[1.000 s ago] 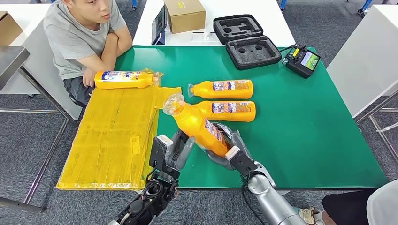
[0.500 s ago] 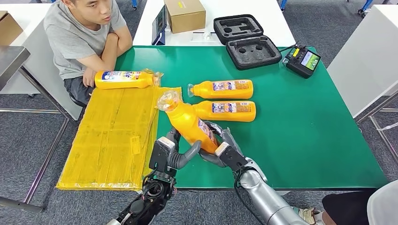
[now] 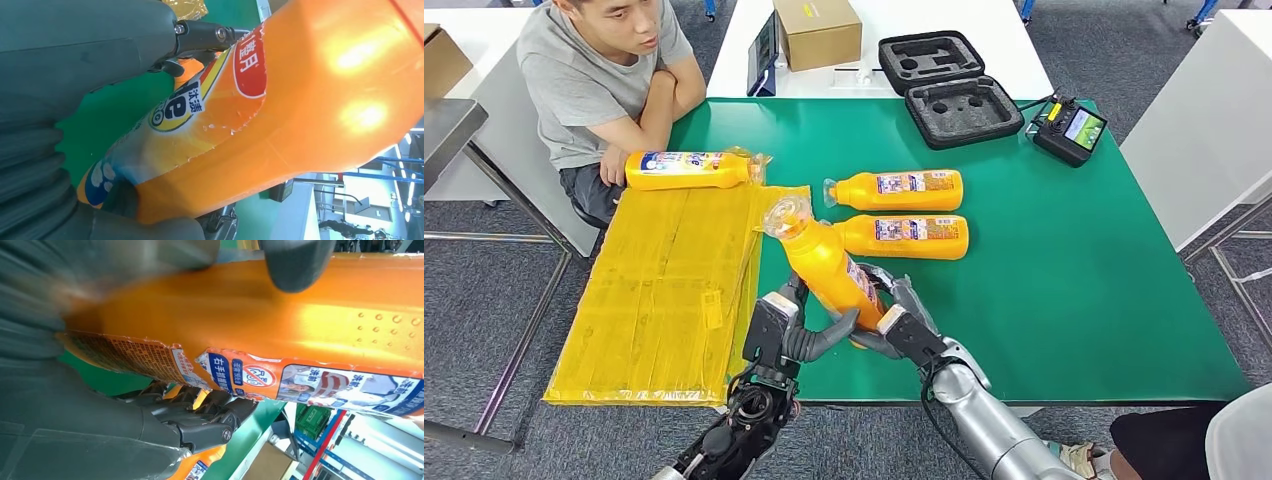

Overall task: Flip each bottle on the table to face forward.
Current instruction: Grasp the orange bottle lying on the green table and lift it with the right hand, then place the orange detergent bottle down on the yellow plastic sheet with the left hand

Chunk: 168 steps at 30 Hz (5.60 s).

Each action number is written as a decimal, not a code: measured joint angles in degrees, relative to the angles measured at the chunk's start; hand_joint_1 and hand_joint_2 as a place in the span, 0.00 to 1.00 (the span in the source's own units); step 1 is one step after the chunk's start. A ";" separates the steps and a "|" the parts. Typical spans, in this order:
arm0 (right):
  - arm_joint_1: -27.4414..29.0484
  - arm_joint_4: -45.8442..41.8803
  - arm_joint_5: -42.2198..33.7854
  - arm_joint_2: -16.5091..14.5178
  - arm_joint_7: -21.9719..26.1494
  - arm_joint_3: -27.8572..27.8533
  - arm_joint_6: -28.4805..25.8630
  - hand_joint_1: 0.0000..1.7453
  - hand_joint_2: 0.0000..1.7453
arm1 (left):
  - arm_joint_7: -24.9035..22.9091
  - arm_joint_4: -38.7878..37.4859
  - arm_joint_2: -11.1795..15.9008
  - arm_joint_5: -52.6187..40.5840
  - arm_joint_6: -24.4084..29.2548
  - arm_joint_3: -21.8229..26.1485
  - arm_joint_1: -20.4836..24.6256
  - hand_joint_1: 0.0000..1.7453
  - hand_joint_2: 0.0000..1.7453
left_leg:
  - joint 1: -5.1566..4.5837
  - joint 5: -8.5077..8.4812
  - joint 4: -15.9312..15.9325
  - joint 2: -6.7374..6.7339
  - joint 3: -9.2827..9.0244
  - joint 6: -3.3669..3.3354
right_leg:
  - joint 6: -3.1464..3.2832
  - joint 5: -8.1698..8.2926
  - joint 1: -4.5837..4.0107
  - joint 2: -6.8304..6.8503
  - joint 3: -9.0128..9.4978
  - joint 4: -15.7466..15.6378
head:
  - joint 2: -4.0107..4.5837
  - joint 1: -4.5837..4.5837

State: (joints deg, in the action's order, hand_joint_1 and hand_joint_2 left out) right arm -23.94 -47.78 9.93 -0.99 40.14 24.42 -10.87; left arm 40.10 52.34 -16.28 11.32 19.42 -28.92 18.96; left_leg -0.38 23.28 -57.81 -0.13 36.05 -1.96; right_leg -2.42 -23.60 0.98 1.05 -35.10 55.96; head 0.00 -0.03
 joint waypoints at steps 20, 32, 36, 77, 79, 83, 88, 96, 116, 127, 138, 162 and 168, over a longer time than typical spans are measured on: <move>-0.54 1.44 1.85 -0.67 0.03 3.63 -2.57 0.72 1.00 | 0.03 -1.63 -0.61 2.22 -4.38 2.66 0.74 0.91 1.00 | 0.00 0.00 0.00 -0.01 -0.01 0.00 | 0.00 0.00 0.00 -0.01 0.00 0.00 | 0.00 -0.01; -1.28 3.31 1.99 -1.32 -0.05 5.22 -3.86 0.00 1.00 | 0.14 -1.57 -0.68 0.40 -4.58 3.36 1.30 1.00 1.00 | 0.00 0.00 0.00 0.00 -0.01 0.00 | 0.00 0.00 0.01 0.00 0.00 0.00 | 0.00 0.00; -1.23 3.47 1.08 -1.37 -0.05 5.15 -4.14 0.00 1.00 | 0.14 -1.56 -0.81 -0.37 -3.63 3.30 1.32 1.00 1.00 | -0.01 0.00 0.00 0.00 -0.01 0.00 | 0.00 0.00 0.01 0.00 -0.01 0.00 | 0.00 0.01; 6.61 -6.24 -2.81 -1.91 -0.05 -2.72 -0.31 0.00 1.00 | 0.12 23.07 -0.33 -82.15 20.60 33.16 0.72 0.99 1.00 | 0.02 -0.01 0.00 -0.02 -0.02 0.01 | 0.01 0.00 -0.01 -0.01 -0.01 0.01 | 0.00 0.00; 6.92 -6.52 -2.91 -2.27 -0.05 -3.57 0.26 0.00 1.00 | -0.71 24.11 -0.73 -88.21 20.60 35.29 0.81 0.99 1.00 | 0.03 -0.01 0.00 -0.02 -0.03 0.01 | 0.01 0.00 -0.01 -0.01 -0.01 0.01 | 0.00 0.00; 7.69 -6.71 -3.58 -2.96 -0.05 -5.15 1.41 0.00 1.00 | -17.11 24.52 1.81 -98.65 20.60 33.43 1.20 0.94 1.00 | 0.04 -0.01 0.00 -0.04 -0.04 0.01 | 0.01 0.00 -0.02 -0.04 -0.05 0.01 | 0.00 0.02; 8.38 -6.71 -3.81 -3.36 -0.05 -6.60 2.11 0.00 1.00 | -42.54 21.17 10.81 -99.25 20.60 18.79 4.13 0.98 1.00 | 0.07 -0.07 0.00 0.00 -0.03 0.04 | 0.03 0.00 -0.04 0.01 -0.05 0.02 | 0.00 0.01; 8.81 -6.71 -4.19 -3.87 -0.05 -8.08 3.00 0.00 1.00 | -50.42 6.23 16.04 -99.18 20.56 2.44 9.20 1.00 1.00 | 0.01 -0.07 0.00 -0.01 -0.02 0.03 | 0.02 0.01 0.01 -0.01 -0.03 0.01 | 0.00 0.02; 9.15 -6.49 -4.12 -4.27 -0.05 -9.64 3.74 0.00 1.00 | -48.24 -23.70 15.33 -98.66 17.04 0.15 17.71 0.90 1.00 | 0.04 -0.08 0.00 -0.18 -0.03 0.04 | 0.02 0.02 -0.02 -0.09 -0.05 0.02 | 0.00 0.02; 9.13 -5.76 -4.21 -4.46 -0.05 -9.64 4.20 0.00 1.00 | -47.04 -29.86 15.03 -96.39 12.05 3.18 21.11 0.87 1.00 | 0.04 -0.08 0.00 -0.17 -0.02 0.04 | 0.02 0.02 -0.02 -0.08 -0.04 0.03 | 0.00 0.03; 9.11 -5.69 -4.82 -4.93 -0.05 -9.65 4.23 0.00 1.00 | -44.49 -31.40 14.29 -94.71 9.92 5.61 22.27 0.00 1.00 | 0.04 -0.09 0.00 -0.16 -0.03 0.04 | 0.02 0.03 -0.02 -0.08 -0.03 0.03 | 0.00 0.02; 8.94 -4.79 -4.96 -5.02 -0.05 -10.95 4.87 0.00 1.00 | -40.51 -32.06 14.34 -93.23 7.70 8.33 23.10 0.00 1.00 | 0.04 -0.09 0.00 -0.16 -0.04 0.04 | 0.02 0.03 -0.02 -0.08 -0.01 0.04 | 0.00 0.03; 8.95 -4.79 -4.97 -5.02 -0.05 -11.12 4.75 0.00 1.00 | -40.17 -32.06 14.36 -93.24 7.63 8.56 23.11 0.00 1.00 | 0.04 -0.09 0.00 -0.16 -0.04 0.04 | 0.02 0.03 -0.02 -0.08 -0.01 0.04 | 0.00 0.02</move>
State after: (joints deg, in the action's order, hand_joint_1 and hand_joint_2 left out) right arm -14.99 -52.57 4.96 -6.01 40.09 13.30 -6.12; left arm -0.08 20.28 -1.92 -81.92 27.05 -20.35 42.08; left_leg -0.34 23.19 -57.81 -0.29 36.01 -1.93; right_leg -2.40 -23.58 0.96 0.97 -35.11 56.00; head 0.00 -0.01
